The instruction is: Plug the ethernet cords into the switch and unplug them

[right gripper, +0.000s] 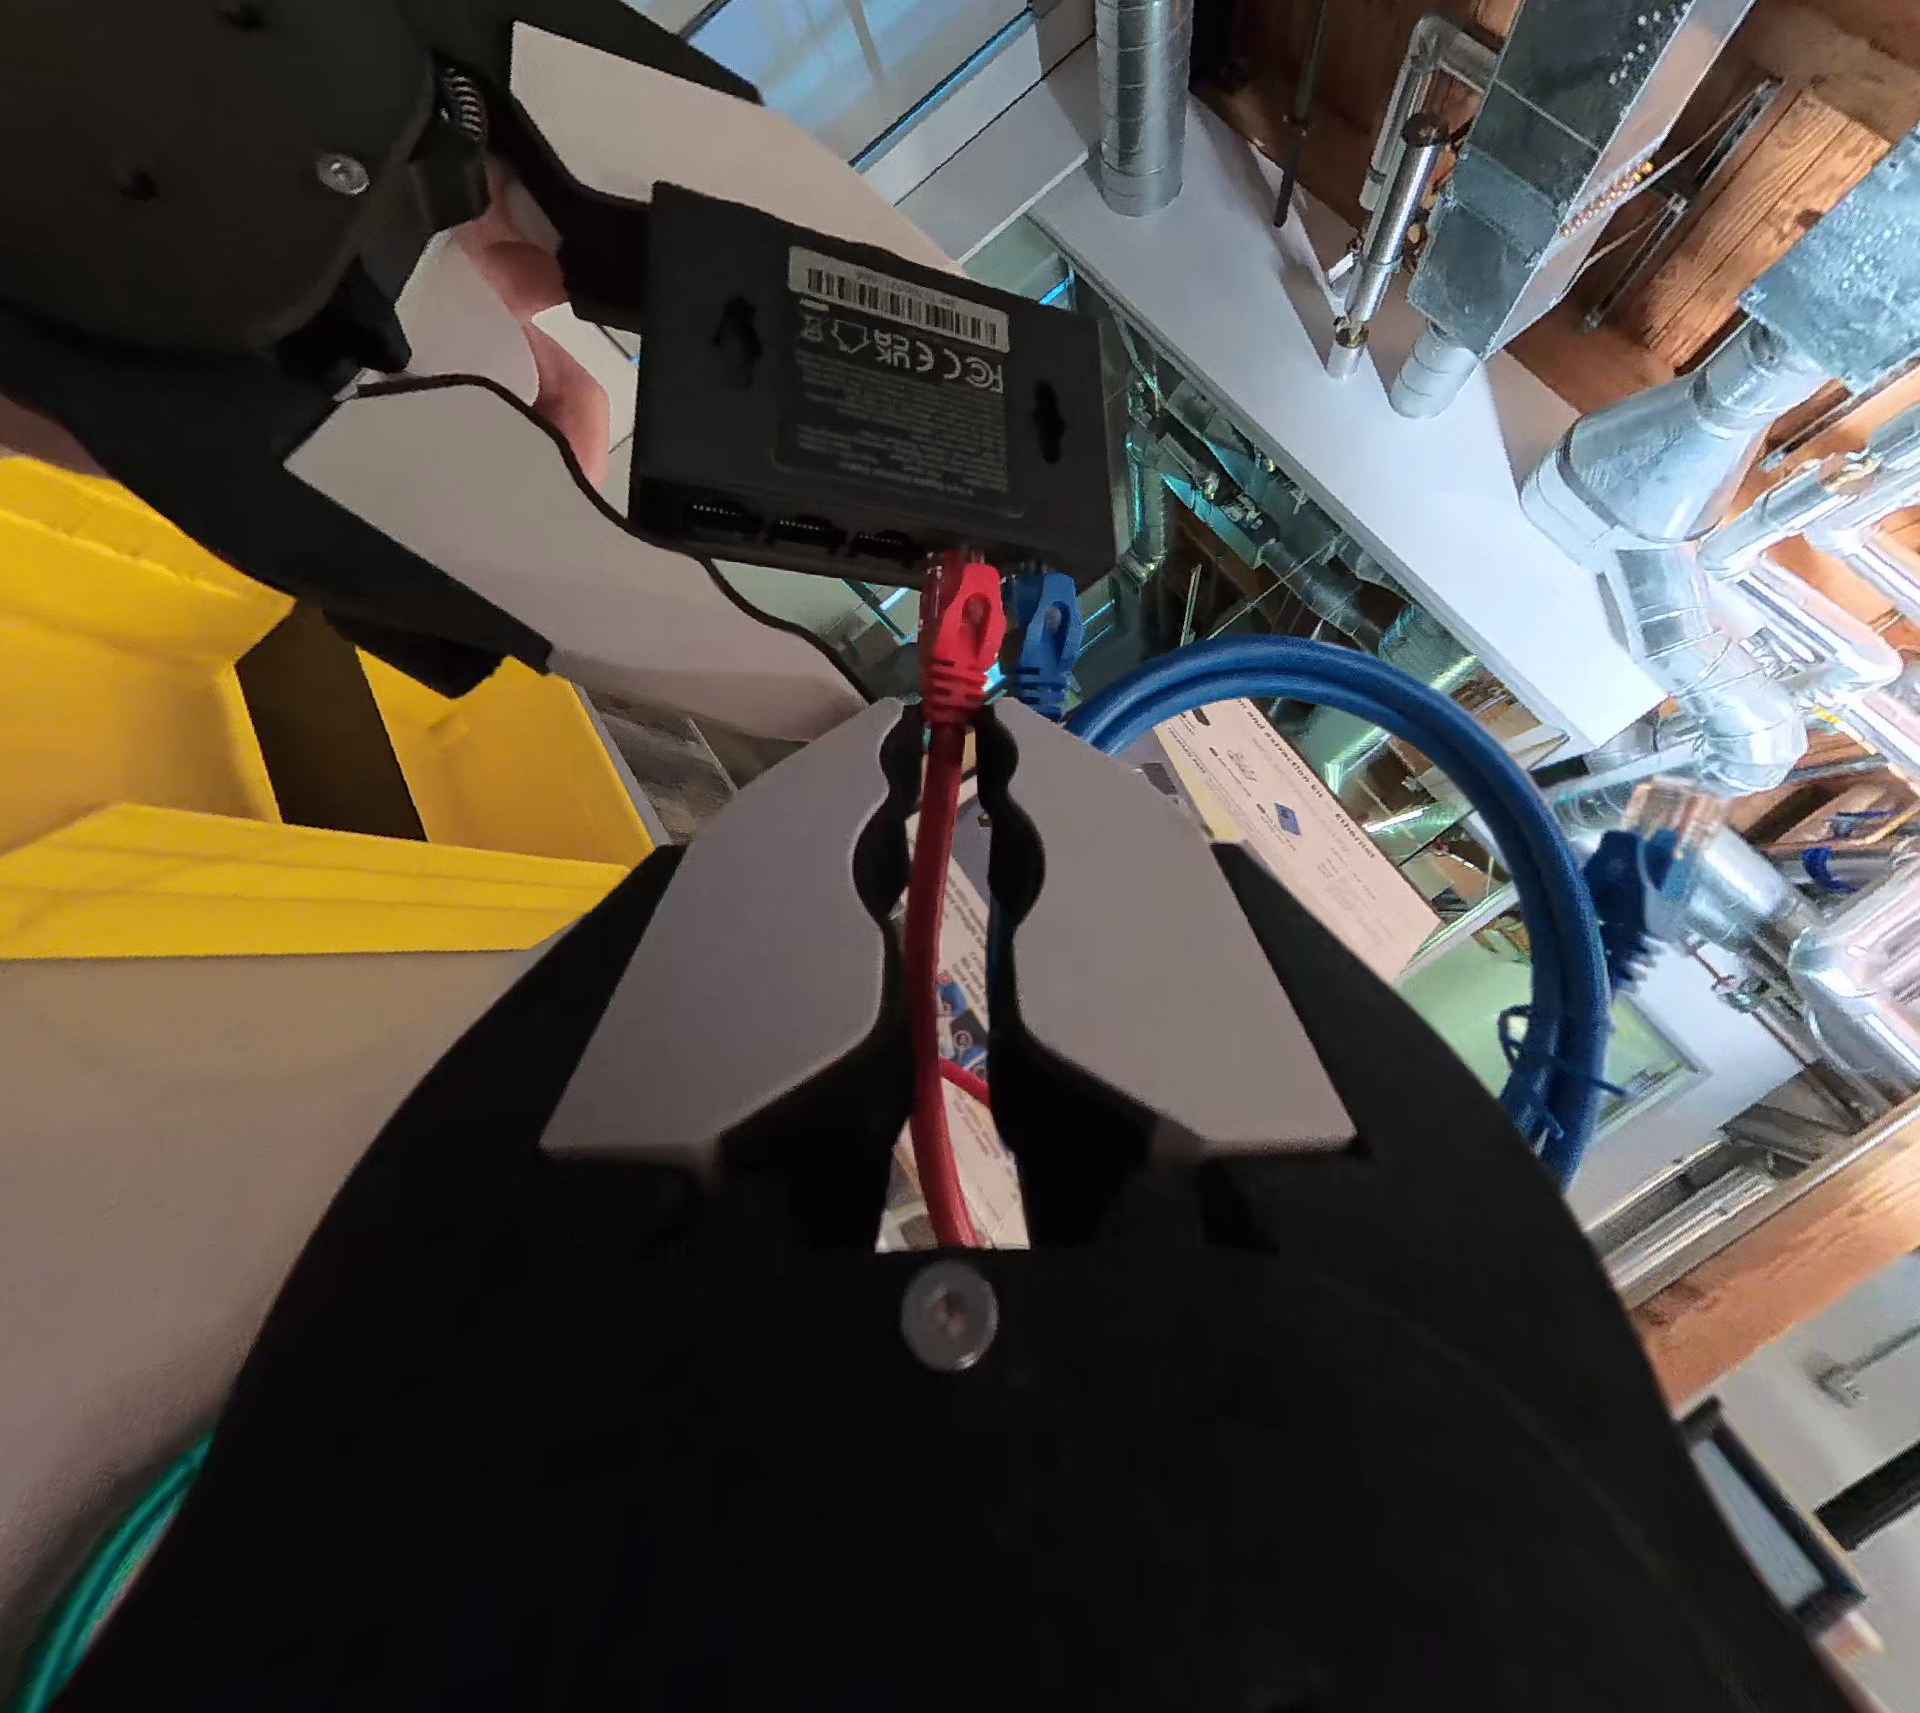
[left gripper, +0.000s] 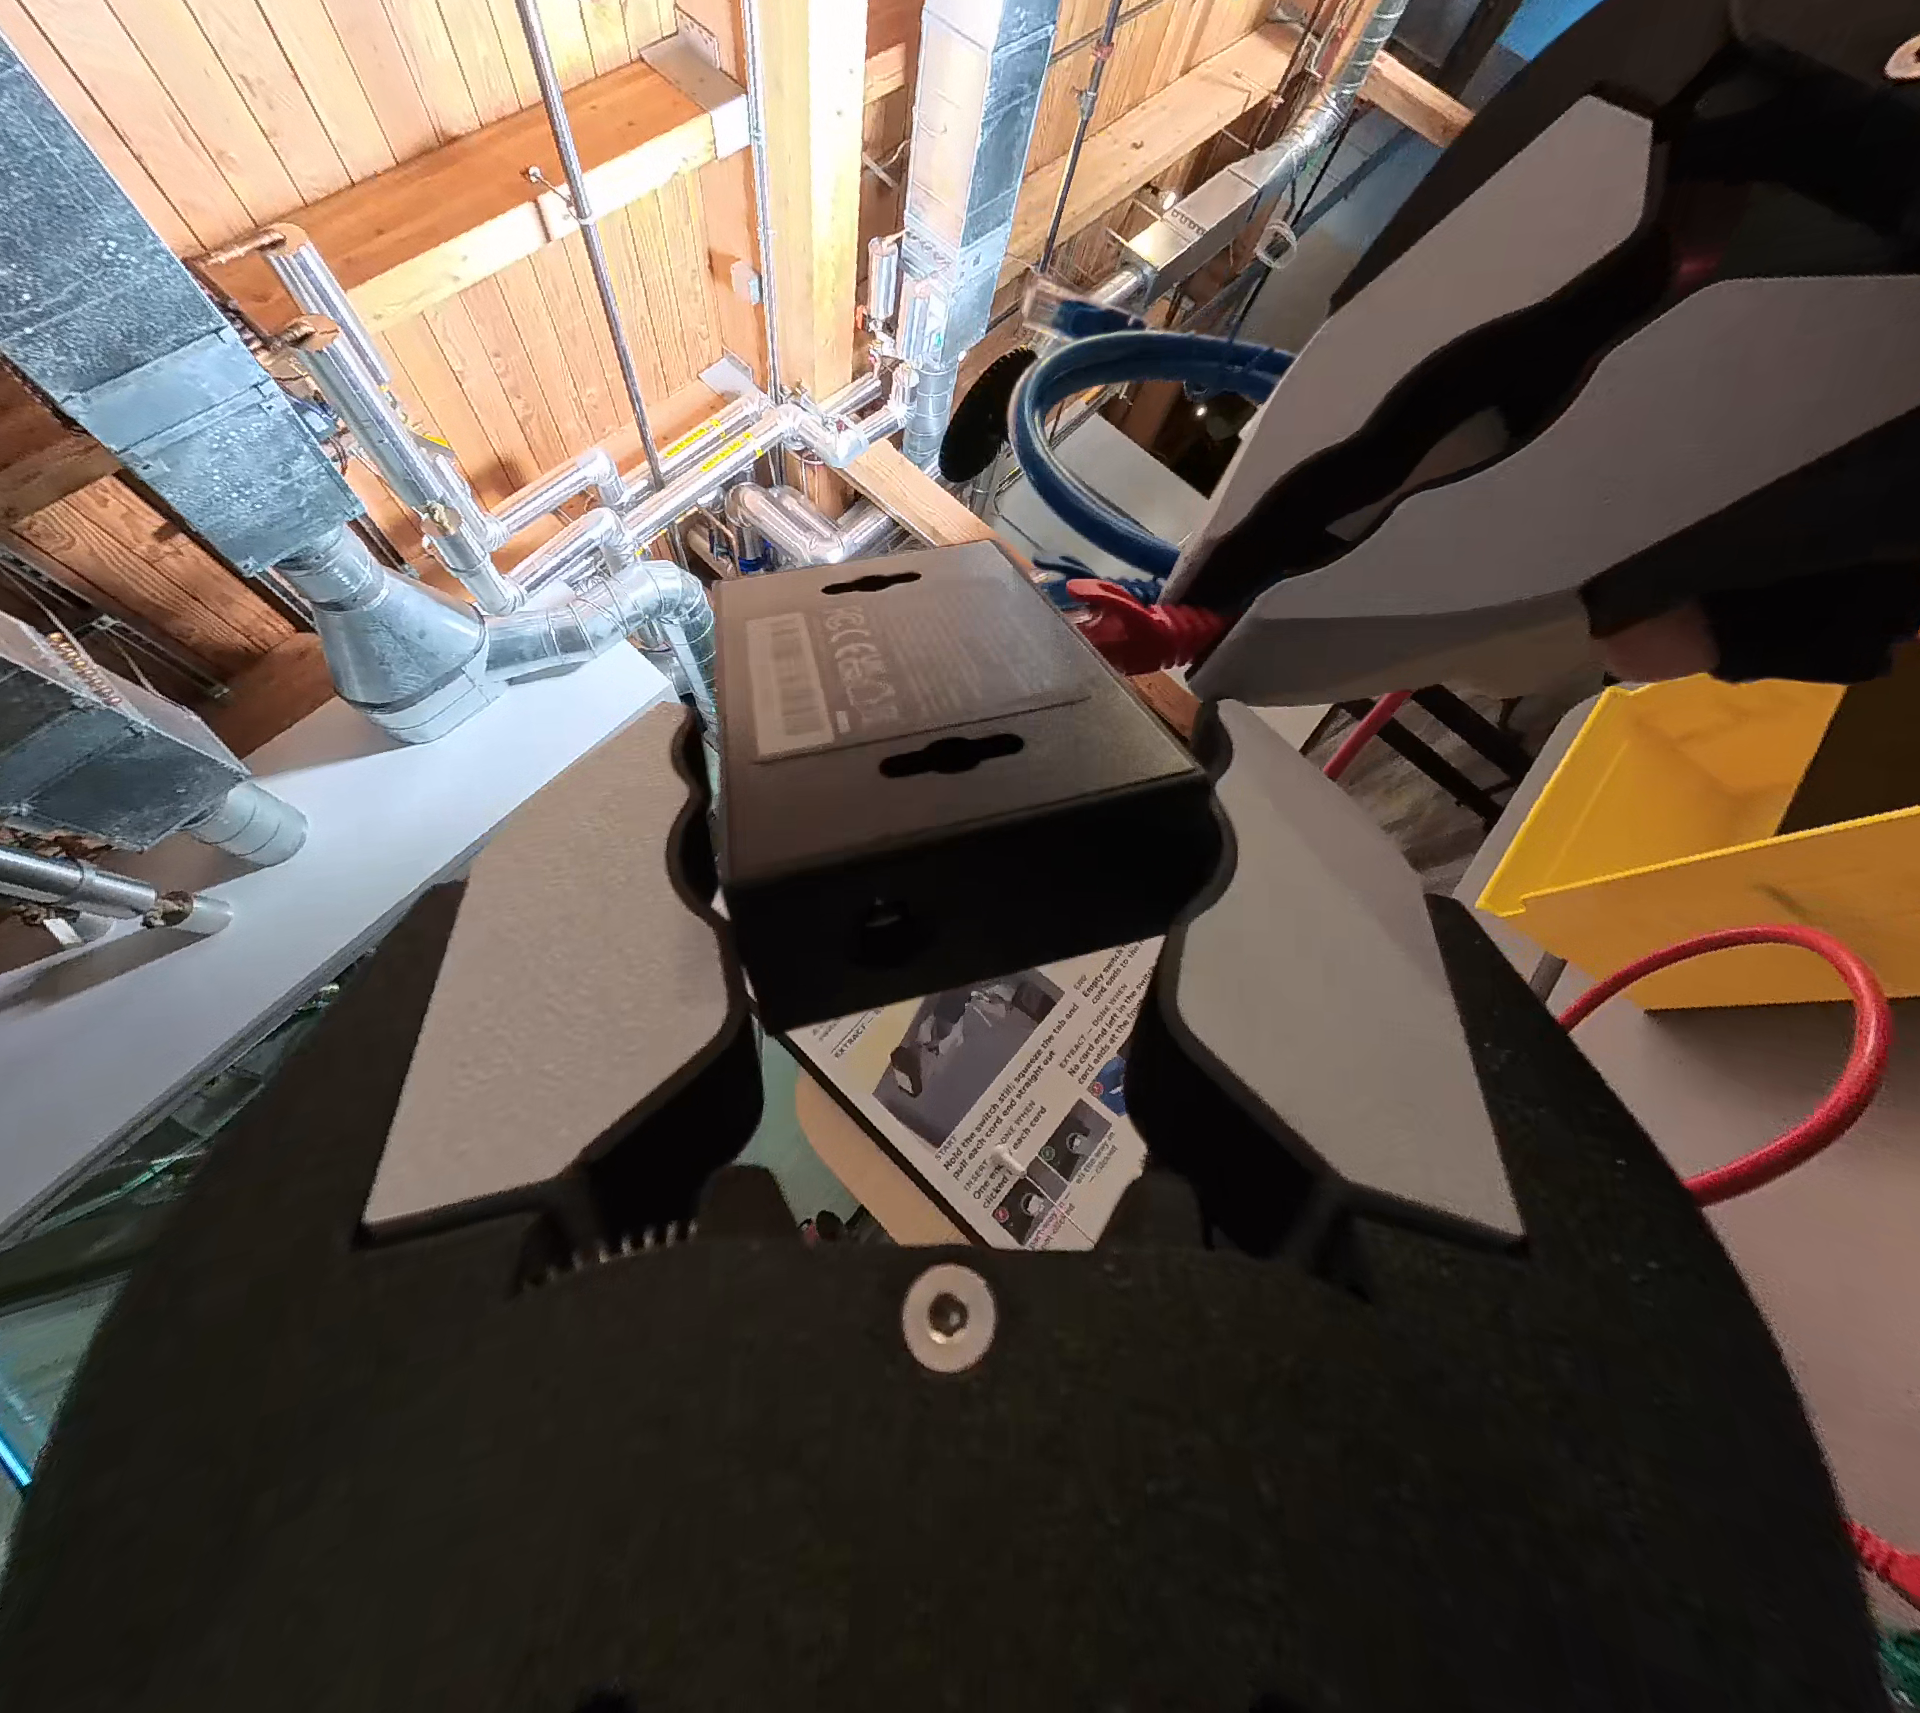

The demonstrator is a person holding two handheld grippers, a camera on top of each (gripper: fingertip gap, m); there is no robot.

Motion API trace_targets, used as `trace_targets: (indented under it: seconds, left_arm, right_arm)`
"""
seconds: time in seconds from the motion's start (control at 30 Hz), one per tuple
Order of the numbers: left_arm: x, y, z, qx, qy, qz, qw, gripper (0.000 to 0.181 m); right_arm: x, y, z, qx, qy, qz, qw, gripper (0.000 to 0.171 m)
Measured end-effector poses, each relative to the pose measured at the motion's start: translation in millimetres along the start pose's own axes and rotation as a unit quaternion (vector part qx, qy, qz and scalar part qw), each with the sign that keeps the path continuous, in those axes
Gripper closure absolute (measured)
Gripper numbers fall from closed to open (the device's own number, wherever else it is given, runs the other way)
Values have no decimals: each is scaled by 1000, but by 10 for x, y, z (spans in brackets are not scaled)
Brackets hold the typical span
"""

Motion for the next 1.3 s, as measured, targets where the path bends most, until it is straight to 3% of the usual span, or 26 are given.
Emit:
trace_targets:
  seconds: [0.53, 0.83, 1.3]
  left_arm:
    - [11, 45, 64, 0, -9, -19, 1000, 99]
    - [50, 28, 71, 7, 7, 9, 1000, 117]
    - [47, -52, -1, 46, 41, 33, 998, 118]
  right_arm:
    - [-39, -41, -46, -16, -168, 0, 986, 161]
    - [-98, -66, -133, 15, -161, -18, 987, 161]
    - [-87, -83, -162, 29, -117, -47, 992, 161]
Point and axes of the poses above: each gripper's, where its closed fingertips meet, y back along the fingers, z out of its top, x = y × z across the jaws, the point moved 7 cm from there along y, back along the fingers, and after that the axes turned 9 degrees about -y, right-handed, at the moved point
